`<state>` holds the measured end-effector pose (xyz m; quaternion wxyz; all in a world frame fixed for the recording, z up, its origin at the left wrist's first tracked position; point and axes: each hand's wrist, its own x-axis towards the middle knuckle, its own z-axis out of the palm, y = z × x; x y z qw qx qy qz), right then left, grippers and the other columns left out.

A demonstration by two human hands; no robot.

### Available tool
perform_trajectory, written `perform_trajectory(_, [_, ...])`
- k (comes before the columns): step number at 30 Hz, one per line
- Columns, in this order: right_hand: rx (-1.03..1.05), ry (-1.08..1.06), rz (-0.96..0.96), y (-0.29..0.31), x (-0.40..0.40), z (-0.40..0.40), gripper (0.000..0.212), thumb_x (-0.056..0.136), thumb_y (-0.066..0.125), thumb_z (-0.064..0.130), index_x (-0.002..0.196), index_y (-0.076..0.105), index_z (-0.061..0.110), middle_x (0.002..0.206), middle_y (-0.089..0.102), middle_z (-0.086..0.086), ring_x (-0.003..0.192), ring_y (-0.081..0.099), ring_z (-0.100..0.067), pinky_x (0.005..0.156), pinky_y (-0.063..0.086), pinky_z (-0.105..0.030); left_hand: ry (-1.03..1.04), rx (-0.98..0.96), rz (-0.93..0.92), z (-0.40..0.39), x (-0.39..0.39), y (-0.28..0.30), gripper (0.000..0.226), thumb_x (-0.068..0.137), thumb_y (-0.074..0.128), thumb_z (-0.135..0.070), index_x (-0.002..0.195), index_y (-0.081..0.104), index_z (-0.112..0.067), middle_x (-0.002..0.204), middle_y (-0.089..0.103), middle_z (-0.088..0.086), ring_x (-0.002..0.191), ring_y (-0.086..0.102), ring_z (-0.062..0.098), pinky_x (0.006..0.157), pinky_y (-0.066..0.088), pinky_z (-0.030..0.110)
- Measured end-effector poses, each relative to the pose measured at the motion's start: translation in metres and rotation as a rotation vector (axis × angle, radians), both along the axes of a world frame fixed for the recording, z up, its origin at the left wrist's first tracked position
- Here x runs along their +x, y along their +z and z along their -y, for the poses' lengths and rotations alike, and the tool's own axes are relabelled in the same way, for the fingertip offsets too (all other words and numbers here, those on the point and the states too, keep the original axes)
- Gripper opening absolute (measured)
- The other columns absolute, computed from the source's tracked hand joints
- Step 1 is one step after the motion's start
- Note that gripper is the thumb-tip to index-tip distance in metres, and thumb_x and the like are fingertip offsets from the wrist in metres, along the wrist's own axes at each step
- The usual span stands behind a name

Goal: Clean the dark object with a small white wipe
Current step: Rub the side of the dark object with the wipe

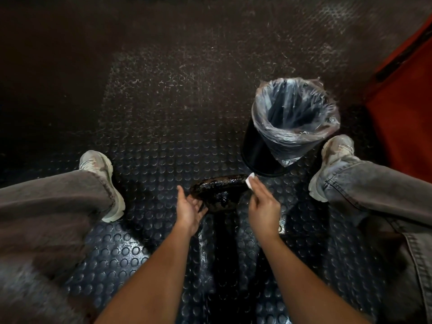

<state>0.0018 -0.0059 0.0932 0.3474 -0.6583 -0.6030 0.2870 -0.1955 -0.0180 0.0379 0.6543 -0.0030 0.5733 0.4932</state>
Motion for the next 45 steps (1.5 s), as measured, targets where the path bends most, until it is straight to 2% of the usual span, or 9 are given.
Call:
perform_trajectory(6, [-0.299, -0.138, 0.053, -0.003, -0.003, -0.021, 0.044, 0.101, 0.050, 0.006, 0.140, 0.061, 0.023, 0.085, 0.071, -0.010, 0.066, 0.059, -0.015, 0.060, 0.047, -0.019, 0.012, -0.003, 0.006, -0.001, 0.000, 0.001, 0.085, 0.097, 0.017, -0.074, 0.137, 0.058, -0.012, 0.131, 0.064, 0.015, 0.133, 0.053, 0.025, 0.118, 0.032, 0.051])
perform_trajectory(12, [0.005, 0.066, 0.068, 0.017, -0.010, -0.031, 0.044, 0.093, 0.052, -0.010, 0.128, 0.069, 0.009, 0.128, 0.069, -0.008, 0.119, 0.065, -0.019, 0.107, 0.041, -0.017, 0.017, -0.003, 0.006, -0.001, 0.000, 0.001, 0.084, 0.097, 0.016, -0.074, 0.141, 0.055, -0.014, 0.140, 0.060, 0.009, 0.139, 0.045, 0.024, 0.120, 0.029, 0.050])
perform_trajectory(16, [0.000, 0.112, 0.085, 0.011, -0.006, -0.008, 0.047, 0.094, 0.055, -0.008, 0.134, 0.065, 0.015, 0.142, 0.059, -0.002, 0.134, 0.053, -0.013, 0.114, 0.029, -0.010, 0.017, -0.002, -0.005, -0.001, 0.002, -0.001, 0.079, 0.098, 0.017, -0.073, 0.129, 0.062, -0.016, 0.127, 0.068, 0.006, 0.128, 0.055, 0.022, 0.116, 0.035, 0.048])
perform_trajectory(22, [-0.288, -0.108, 0.073, 0.003, -0.001, -0.020, 0.044, 0.103, 0.048, 0.010, 0.143, 0.057, 0.024, 0.095, 0.073, -0.008, 0.071, 0.064, -0.012, 0.056, 0.043, -0.007, 0.009, 0.008, -0.005, 0.000, -0.001, -0.008, 0.077, 0.098, 0.017, -0.072, 0.116, 0.067, -0.016, 0.107, 0.064, 0.004, 0.111, 0.062, 0.018, 0.117, 0.034, 0.050])
perform_trajectory(25, [-0.264, -0.112, 0.059, 0.012, -0.004, -0.033, 0.043, 0.101, 0.047, 0.006, 0.137, 0.062, 0.022, 0.104, 0.074, -0.014, 0.079, 0.066, -0.022, 0.074, 0.056, -0.026, 0.010, 0.001, -0.010, 0.000, -0.002, -0.010, 0.079, 0.096, 0.019, -0.075, 0.117, 0.068, -0.017, 0.104, 0.054, 0.004, 0.108, 0.062, 0.019, 0.117, 0.034, 0.051])
perform_trajectory(29, [-0.002, 0.120, 0.096, 0.020, -0.015, -0.030, 0.044, 0.093, 0.052, -0.009, 0.128, 0.069, 0.010, 0.134, 0.065, -0.008, 0.127, 0.060, -0.019, 0.114, 0.039, -0.025, 0.007, -0.007, -0.008, -0.001, 0.000, -0.007, 0.080, 0.096, 0.018, -0.075, 0.129, 0.063, -0.017, 0.132, 0.064, 0.005, 0.131, 0.053, 0.022, 0.118, 0.033, 0.050])
perform_trajectory(35, [-0.032, 0.057, 0.077, 0.011, -0.006, -0.003, 0.049, 0.095, 0.054, -0.007, 0.138, 0.061, 0.014, 0.144, 0.058, -0.004, 0.134, 0.054, -0.015, 0.114, 0.032, -0.014, 0.015, -0.004, -0.001, 0.000, 0.000, -0.003, 0.082, 0.096, 0.016, -0.075, 0.132, 0.061, -0.016, 0.134, 0.065, 0.008, 0.138, 0.048, 0.024, 0.120, 0.029, 0.052])
perform_trajectory(40, [-0.265, -0.105, 0.102, 0.009, -0.001, -0.027, 0.043, 0.101, 0.048, 0.006, 0.139, 0.060, 0.020, 0.106, 0.074, -0.016, 0.081, 0.066, -0.022, 0.082, 0.056, -0.029, 0.021, -0.013, 0.019, -0.001, -0.001, -0.006, 0.081, 0.097, 0.016, -0.074, 0.133, 0.060, -0.016, 0.128, 0.067, 0.006, 0.141, 0.043, 0.025, 0.121, 0.027, 0.053])
perform_trajectory(45, [-0.046, 0.072, 0.096, 0.021, -0.015, -0.035, 0.044, 0.091, 0.051, -0.008, 0.125, 0.071, 0.011, 0.132, 0.066, -0.011, 0.125, 0.062, -0.021, 0.112, 0.040, -0.023, 0.005, -0.013, 0.000, 0.000, 0.001, -0.003, 0.080, 0.097, 0.015, -0.074, 0.132, 0.059, -0.017, 0.137, 0.061, 0.008, 0.140, 0.044, 0.024, 0.120, 0.029, 0.050])
